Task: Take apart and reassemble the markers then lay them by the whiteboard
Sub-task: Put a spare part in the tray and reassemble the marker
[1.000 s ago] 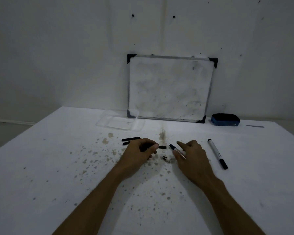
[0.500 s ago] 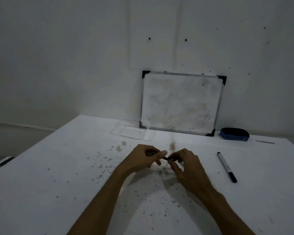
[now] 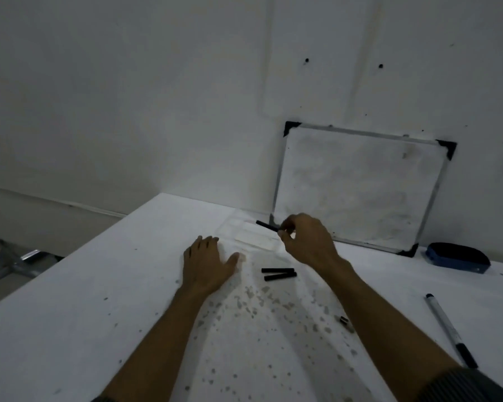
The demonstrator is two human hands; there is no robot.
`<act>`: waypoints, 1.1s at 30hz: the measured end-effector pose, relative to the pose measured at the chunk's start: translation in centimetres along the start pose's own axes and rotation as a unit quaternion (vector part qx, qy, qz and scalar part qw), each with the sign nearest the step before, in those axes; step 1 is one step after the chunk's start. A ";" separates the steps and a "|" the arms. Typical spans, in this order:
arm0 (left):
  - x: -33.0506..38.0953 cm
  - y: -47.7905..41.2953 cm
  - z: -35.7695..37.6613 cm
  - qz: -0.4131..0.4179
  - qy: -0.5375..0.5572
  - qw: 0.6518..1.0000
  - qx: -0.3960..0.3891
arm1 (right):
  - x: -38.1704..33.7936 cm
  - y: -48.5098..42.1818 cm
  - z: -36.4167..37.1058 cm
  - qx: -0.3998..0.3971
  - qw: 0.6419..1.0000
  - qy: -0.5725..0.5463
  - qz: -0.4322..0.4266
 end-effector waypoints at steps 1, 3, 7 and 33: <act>-0.1 -0.3 0.5 0.004 -0.019 1.000 -0.007 | -0.3 -1.8 0.4 -0.013 1.000 0.019 0.006; -0.1 -0.8 1.1 0.011 -0.040 0.999 -0.012 | -0.9 -5.3 1.3 -0.039 0.997 0.057 0.023; -0.2 -1.5 1.5 0.013 -0.051 0.999 -0.009 | -1.0 -10.1 3.4 -0.085 0.983 0.148 0.060; 13.4 8.4 4.3 0.322 0.077 0.940 -0.085 | 7.6 15.7 -3.8 -0.021 0.989 -0.072 0.128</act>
Point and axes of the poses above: each hand's wrist, its own y-axis away from the middle knuckle, its own z-axis out of the palm, x = y × z, the point moved 4 cm from there along -y, towards the middle knuckle, and after that the axes turned 12 degrees about -x, right-handed, at the moved point
